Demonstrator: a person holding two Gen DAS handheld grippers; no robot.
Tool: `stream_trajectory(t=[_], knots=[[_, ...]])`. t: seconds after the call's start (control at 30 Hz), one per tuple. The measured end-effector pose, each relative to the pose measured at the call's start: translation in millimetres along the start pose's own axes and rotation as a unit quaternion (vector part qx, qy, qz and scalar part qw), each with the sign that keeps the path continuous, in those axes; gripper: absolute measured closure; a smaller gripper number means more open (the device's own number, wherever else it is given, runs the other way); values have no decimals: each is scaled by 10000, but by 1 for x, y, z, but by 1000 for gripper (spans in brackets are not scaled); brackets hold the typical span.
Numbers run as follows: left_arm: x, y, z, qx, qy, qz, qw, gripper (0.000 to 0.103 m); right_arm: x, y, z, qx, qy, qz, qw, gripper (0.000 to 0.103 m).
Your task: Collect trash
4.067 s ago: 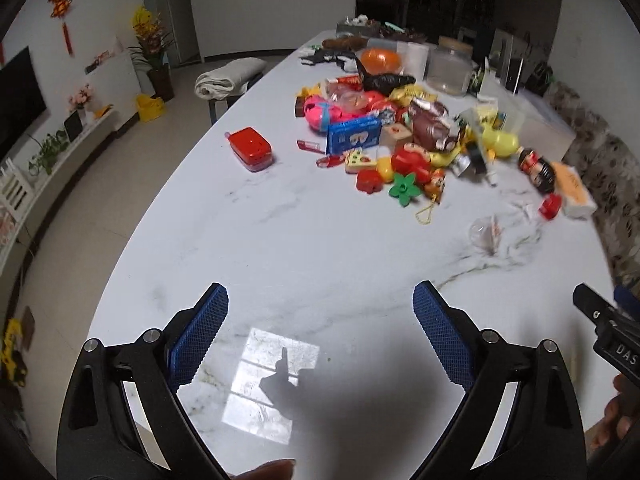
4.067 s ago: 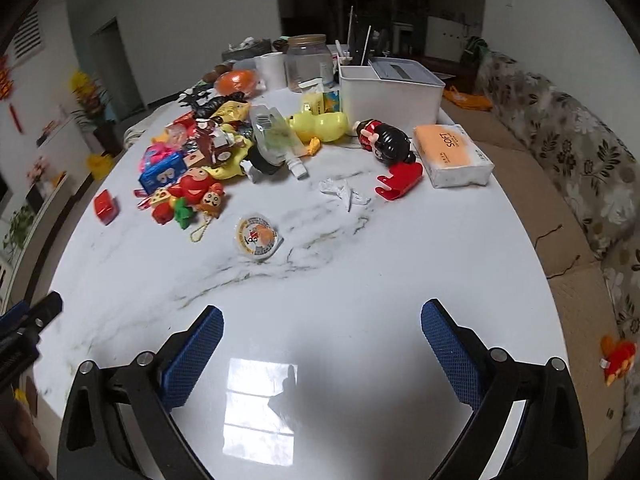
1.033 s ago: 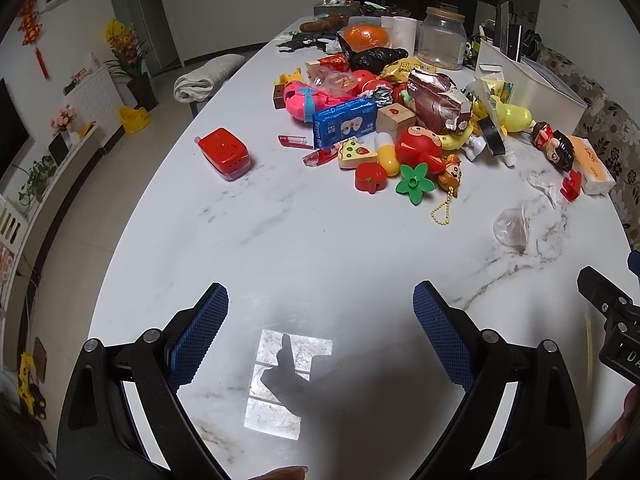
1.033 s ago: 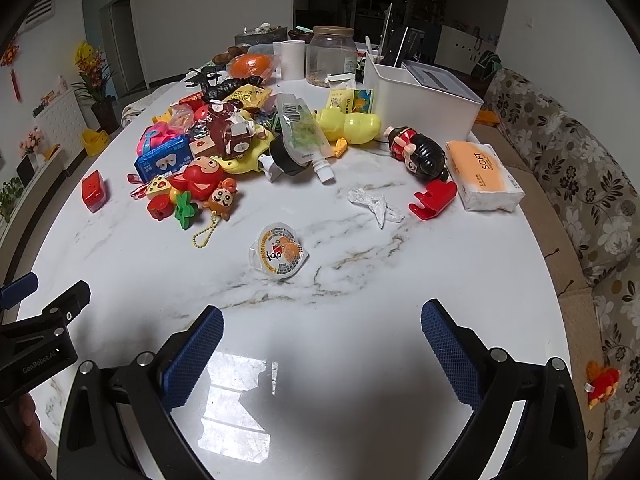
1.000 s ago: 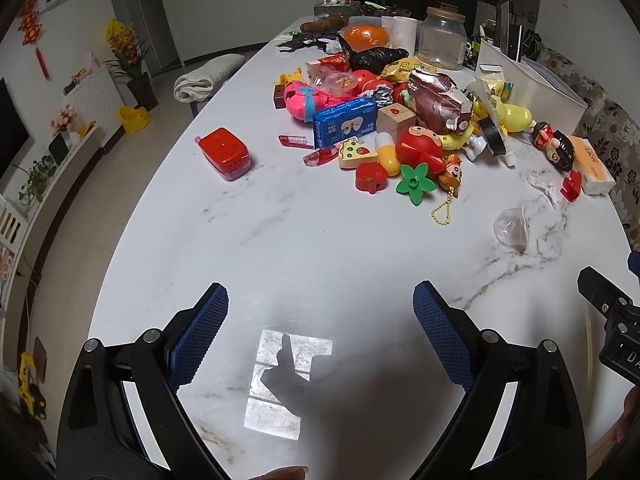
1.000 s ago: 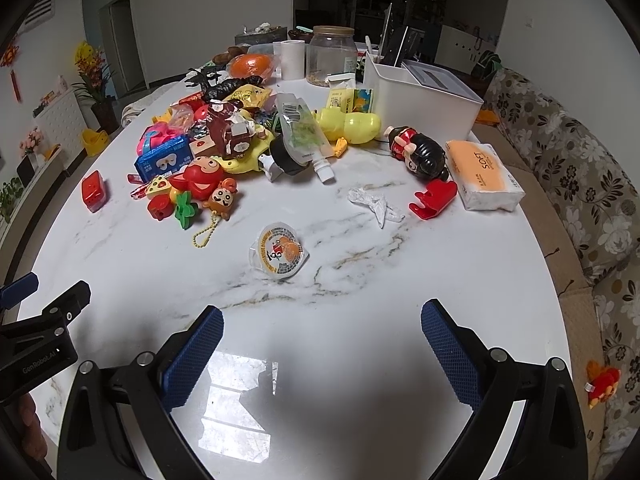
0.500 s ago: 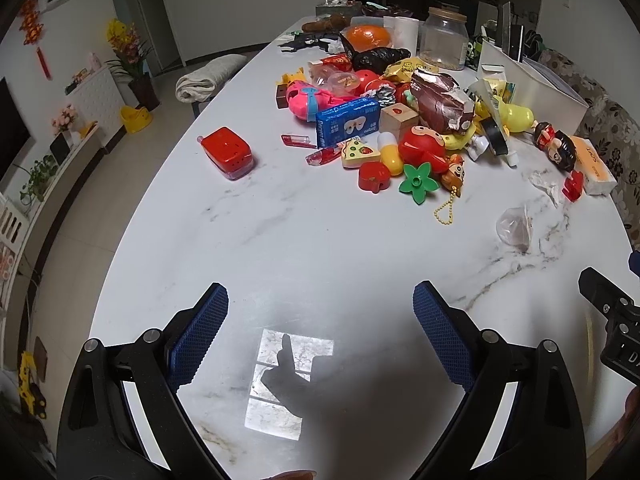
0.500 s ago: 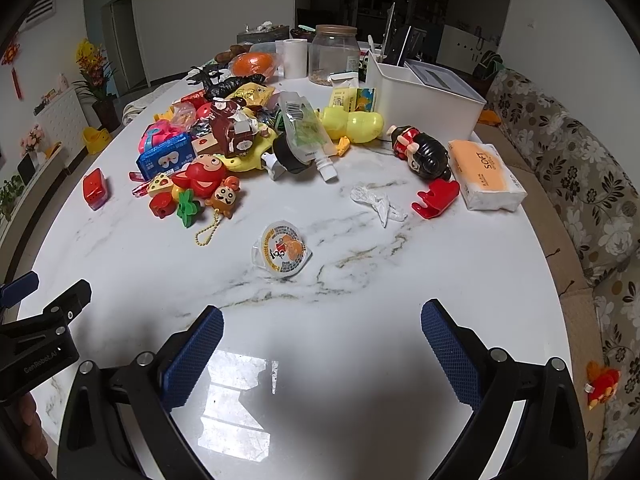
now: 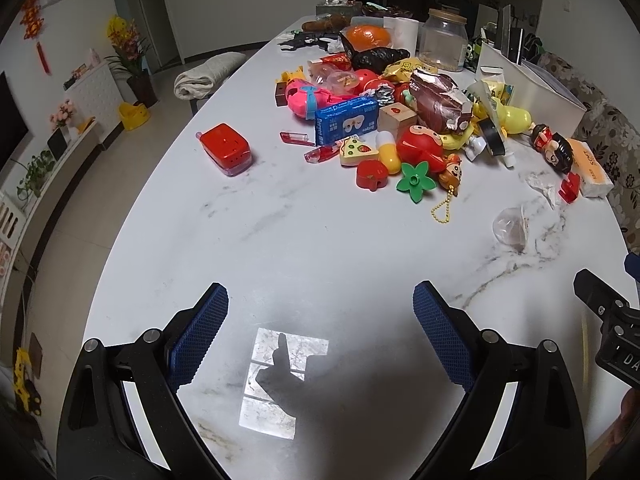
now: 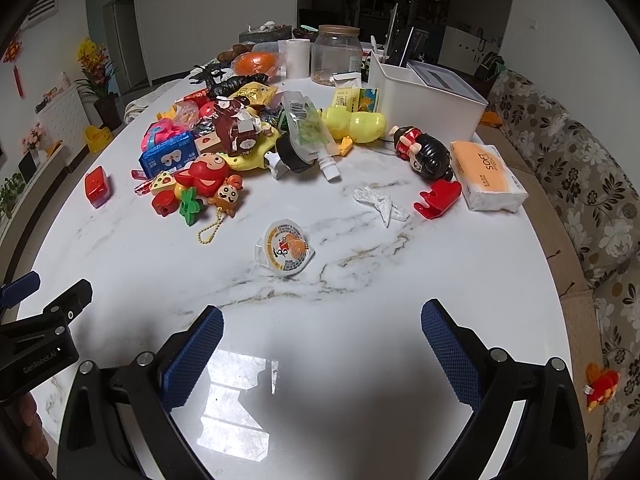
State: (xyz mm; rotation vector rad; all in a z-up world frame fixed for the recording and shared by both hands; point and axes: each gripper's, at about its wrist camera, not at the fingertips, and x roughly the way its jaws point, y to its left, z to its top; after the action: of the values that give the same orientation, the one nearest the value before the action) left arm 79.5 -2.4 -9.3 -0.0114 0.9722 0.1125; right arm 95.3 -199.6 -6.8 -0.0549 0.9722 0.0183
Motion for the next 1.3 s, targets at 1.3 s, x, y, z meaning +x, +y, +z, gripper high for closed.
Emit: stream_trajectory(t=[1.3], knots=[[-2,-5,-8,19,102,-347,9993,12,-3,3,-6,51,18,-44,10000,5]])
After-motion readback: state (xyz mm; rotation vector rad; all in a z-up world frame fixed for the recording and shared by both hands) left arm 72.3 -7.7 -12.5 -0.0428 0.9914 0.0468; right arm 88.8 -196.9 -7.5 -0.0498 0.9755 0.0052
